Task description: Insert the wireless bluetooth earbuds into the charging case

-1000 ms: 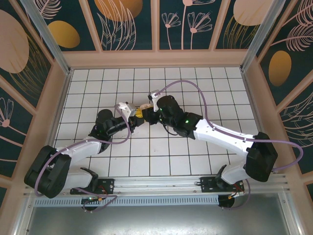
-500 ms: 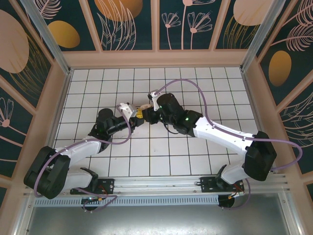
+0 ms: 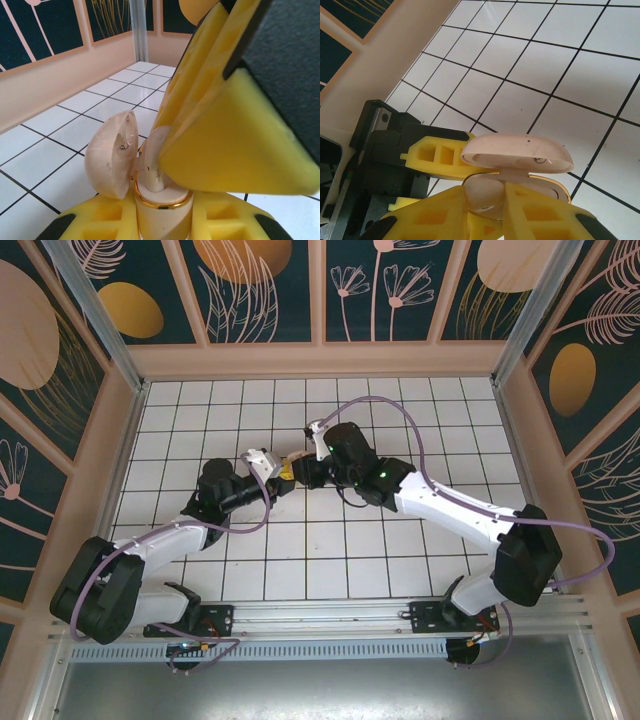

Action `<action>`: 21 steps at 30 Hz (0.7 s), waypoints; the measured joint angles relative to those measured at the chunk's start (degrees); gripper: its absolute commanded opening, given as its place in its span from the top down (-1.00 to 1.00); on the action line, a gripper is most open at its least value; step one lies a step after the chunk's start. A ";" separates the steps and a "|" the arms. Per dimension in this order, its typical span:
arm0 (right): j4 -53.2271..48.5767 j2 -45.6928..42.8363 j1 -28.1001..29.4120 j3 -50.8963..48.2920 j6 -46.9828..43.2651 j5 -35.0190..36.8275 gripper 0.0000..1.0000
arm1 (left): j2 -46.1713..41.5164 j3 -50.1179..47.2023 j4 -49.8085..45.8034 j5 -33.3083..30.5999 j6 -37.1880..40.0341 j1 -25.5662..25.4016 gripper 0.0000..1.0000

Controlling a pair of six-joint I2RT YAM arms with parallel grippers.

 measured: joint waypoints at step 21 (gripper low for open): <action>-4.59 0.63 -4.11 2.23 6.21 -9.14 0.58 | 0.00 1.57 -3.37 -0.35 5.60 -0.09 0.62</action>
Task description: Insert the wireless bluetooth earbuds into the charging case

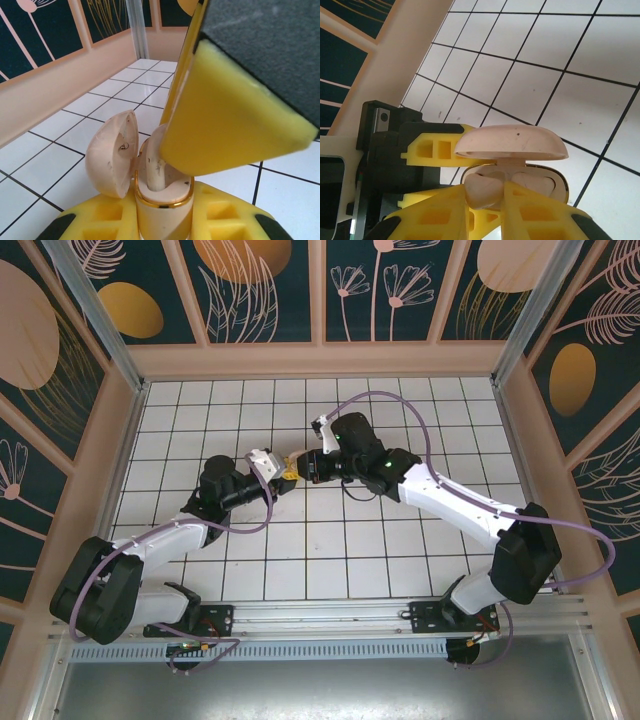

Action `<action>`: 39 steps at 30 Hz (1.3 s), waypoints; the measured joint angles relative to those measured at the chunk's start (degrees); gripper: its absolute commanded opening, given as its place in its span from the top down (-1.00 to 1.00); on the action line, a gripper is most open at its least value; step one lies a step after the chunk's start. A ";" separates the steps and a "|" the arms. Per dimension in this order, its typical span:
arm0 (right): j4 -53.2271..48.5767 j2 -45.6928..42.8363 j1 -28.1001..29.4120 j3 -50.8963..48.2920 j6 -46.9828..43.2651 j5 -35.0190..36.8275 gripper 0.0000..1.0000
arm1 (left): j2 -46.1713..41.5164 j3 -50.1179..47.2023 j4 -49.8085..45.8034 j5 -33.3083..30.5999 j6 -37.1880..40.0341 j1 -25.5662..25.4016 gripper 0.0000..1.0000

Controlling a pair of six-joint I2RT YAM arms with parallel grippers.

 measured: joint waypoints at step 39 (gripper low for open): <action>1.92 -3.43 -9.16 1.05 -1.97 -16.59 -0.12 | -0.07 0.22 1.68 11.02 -6.34 -0.15 0.61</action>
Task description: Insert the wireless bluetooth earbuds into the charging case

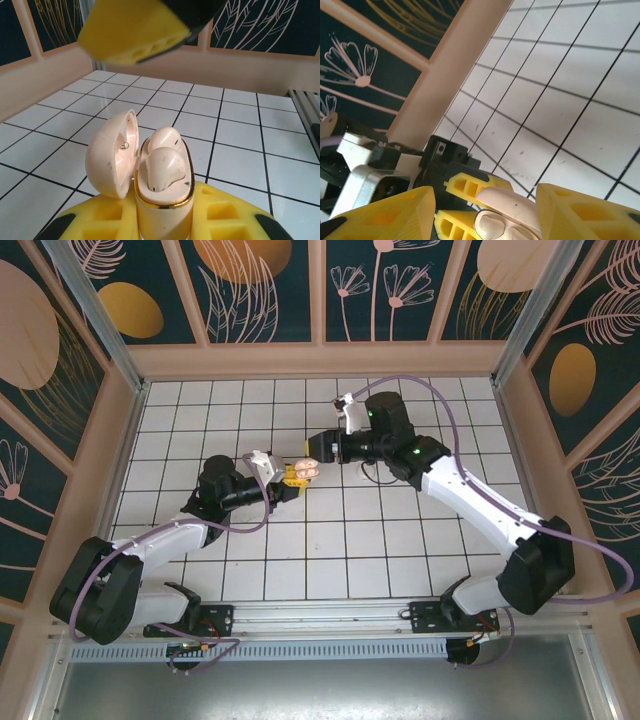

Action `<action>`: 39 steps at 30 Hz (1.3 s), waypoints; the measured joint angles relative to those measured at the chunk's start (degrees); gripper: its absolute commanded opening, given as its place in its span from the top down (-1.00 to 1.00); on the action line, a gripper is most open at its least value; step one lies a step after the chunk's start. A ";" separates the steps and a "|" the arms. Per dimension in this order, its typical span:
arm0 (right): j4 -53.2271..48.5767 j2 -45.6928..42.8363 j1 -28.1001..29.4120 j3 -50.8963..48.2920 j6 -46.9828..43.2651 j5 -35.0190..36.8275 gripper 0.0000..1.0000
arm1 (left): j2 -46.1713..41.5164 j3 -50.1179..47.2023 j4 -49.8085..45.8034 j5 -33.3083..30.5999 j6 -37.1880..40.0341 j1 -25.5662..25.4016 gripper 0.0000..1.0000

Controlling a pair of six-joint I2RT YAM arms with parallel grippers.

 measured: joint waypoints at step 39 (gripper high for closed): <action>-2.29 -12.83 -10.75 -16.98 12.72 10.27 0.09 | 21.92 14.93 -9.42 -5.20 -31.10 -0.35 0.55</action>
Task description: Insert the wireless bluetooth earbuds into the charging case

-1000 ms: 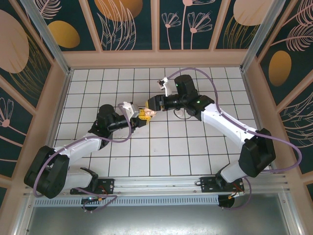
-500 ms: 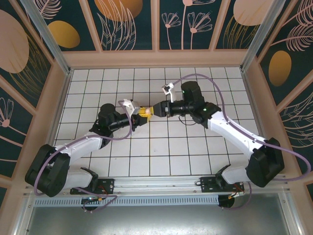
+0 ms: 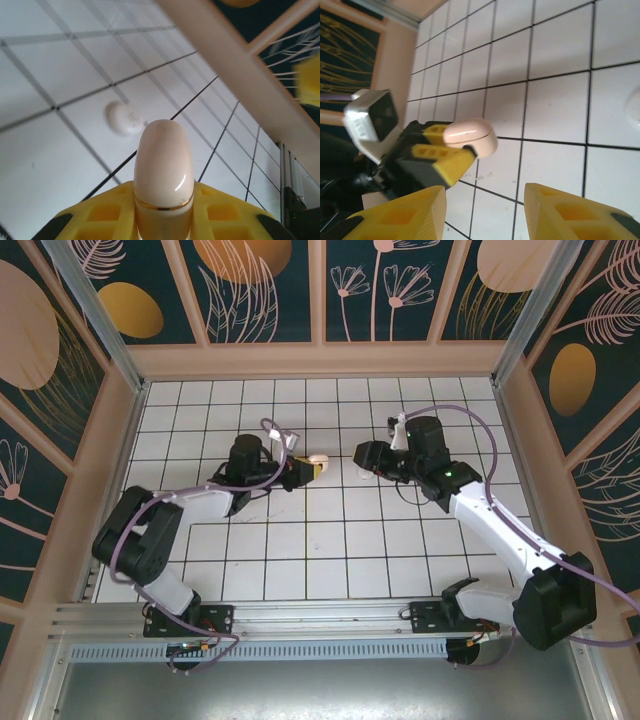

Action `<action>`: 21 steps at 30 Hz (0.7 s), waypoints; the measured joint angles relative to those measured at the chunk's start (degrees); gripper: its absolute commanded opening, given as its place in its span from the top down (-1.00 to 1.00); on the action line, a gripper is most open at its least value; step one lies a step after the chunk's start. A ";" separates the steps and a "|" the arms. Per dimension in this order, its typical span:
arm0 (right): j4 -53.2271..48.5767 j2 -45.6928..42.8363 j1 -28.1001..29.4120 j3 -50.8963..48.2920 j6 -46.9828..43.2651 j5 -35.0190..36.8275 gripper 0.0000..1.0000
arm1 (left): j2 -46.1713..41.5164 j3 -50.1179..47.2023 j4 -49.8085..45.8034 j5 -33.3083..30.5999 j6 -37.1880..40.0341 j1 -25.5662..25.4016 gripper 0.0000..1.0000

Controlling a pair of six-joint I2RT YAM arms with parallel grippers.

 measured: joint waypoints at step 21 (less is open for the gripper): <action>-2.08 -0.55 -5.60 -4.63 -2.60 7.41 -0.18 | 13.86 13.73 -24.61 -10.25 -4.39 0.39 -0.68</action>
